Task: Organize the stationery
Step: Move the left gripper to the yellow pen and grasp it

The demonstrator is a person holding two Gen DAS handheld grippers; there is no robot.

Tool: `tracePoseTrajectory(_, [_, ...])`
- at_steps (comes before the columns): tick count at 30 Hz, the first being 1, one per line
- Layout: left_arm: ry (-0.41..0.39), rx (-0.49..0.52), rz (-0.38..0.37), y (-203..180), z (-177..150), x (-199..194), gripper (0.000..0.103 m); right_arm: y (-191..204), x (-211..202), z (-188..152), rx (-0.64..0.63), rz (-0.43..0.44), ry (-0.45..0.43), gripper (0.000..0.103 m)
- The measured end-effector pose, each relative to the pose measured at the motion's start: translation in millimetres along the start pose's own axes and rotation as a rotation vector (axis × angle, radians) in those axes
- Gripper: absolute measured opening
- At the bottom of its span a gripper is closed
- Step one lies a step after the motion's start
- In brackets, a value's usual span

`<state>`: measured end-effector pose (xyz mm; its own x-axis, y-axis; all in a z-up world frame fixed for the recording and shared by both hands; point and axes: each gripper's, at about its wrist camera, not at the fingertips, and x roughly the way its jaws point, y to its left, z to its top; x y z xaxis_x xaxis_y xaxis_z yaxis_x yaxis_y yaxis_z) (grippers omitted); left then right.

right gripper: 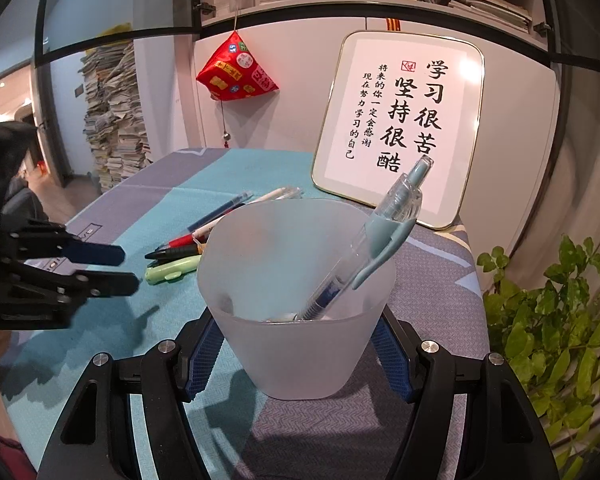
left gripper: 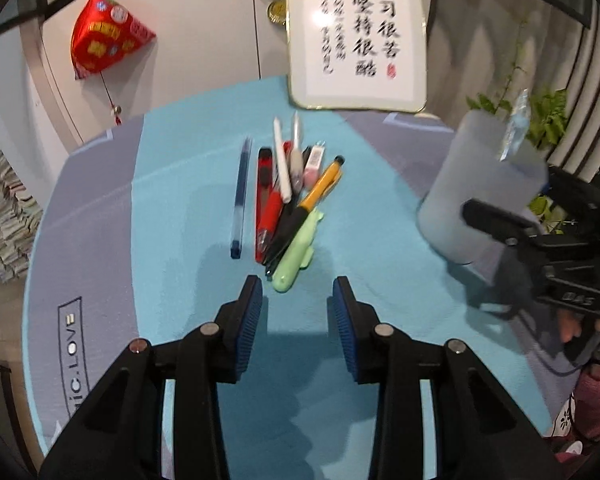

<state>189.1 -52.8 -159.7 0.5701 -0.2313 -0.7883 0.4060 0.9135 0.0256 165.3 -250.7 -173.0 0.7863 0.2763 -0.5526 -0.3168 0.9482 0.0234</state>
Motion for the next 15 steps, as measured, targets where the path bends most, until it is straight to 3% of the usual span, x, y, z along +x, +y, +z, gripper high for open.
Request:
tracePoseTrajectory(6, [0.029, -0.009, 0.002, 5.4, 2.1, 19.2, 0.034, 0.3, 0.3, 0.0, 0.001, 0.0, 0.001, 0.07])
tracePoseTrajectory(15, [-0.002, -0.013, 0.011, 10.1, 15.4, 18.9, 0.034, -1.7, 1.8, -0.3, 0.003, 0.002, 0.01, 0.07])
